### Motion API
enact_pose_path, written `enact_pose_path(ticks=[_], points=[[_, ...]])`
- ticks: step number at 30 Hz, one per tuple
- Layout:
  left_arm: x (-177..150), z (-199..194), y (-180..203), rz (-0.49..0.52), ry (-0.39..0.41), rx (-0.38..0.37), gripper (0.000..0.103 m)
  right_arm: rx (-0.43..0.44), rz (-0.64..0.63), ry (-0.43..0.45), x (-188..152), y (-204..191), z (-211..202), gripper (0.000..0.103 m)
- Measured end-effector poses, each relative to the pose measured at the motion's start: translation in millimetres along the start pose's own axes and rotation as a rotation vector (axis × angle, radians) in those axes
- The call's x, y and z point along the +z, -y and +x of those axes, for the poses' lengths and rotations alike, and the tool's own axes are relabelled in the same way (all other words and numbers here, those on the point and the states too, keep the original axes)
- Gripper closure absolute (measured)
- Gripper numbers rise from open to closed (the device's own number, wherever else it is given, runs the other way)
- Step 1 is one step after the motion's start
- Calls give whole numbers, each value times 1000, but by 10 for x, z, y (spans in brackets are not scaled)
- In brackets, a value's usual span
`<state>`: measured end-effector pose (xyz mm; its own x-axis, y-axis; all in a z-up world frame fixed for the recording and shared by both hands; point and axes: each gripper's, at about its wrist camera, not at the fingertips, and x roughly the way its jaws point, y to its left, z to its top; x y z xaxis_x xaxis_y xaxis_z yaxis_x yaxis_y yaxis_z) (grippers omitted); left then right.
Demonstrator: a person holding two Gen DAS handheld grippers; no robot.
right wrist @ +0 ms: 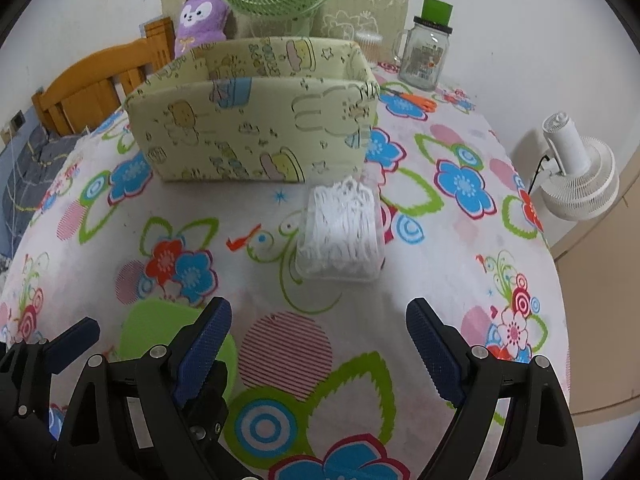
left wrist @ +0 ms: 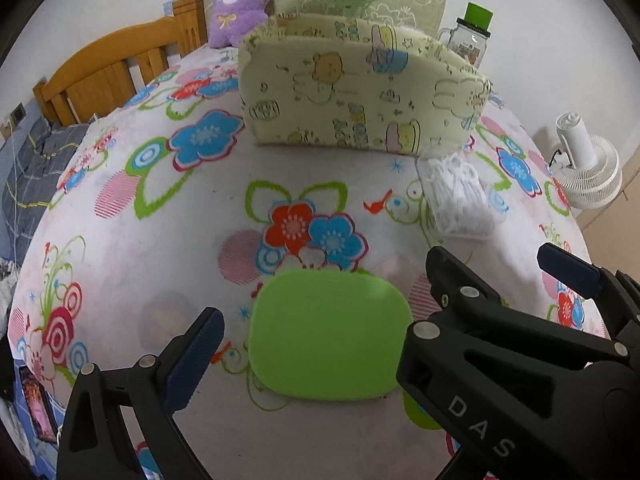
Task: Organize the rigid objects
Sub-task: 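Move the left tool to the green lid while the right tool approaches the clear floss-pick box, then close the left tool on the green lid while the right tool grasps the floss-pick box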
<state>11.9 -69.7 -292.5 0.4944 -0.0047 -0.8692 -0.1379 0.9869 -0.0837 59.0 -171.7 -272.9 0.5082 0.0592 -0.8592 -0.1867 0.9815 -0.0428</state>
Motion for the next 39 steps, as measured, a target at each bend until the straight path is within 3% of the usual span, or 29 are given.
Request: enact_pose_path(ticks=[13, 22, 27, 39], points=[[-97, 144, 92, 18, -27, 3, 0, -44, 6, -34, -133, 65, 112, 12], [-109, 192, 165, 63, 6, 49, 0, -51, 46, -73, -184, 141, 224, 12], [-93, 176, 159, 73, 16, 46, 8, -50, 56, -75, -163, 147, 243, 12], [140, 223, 84, 73, -1, 46, 8, -35, 70, -59, 35, 114, 279, 12]])
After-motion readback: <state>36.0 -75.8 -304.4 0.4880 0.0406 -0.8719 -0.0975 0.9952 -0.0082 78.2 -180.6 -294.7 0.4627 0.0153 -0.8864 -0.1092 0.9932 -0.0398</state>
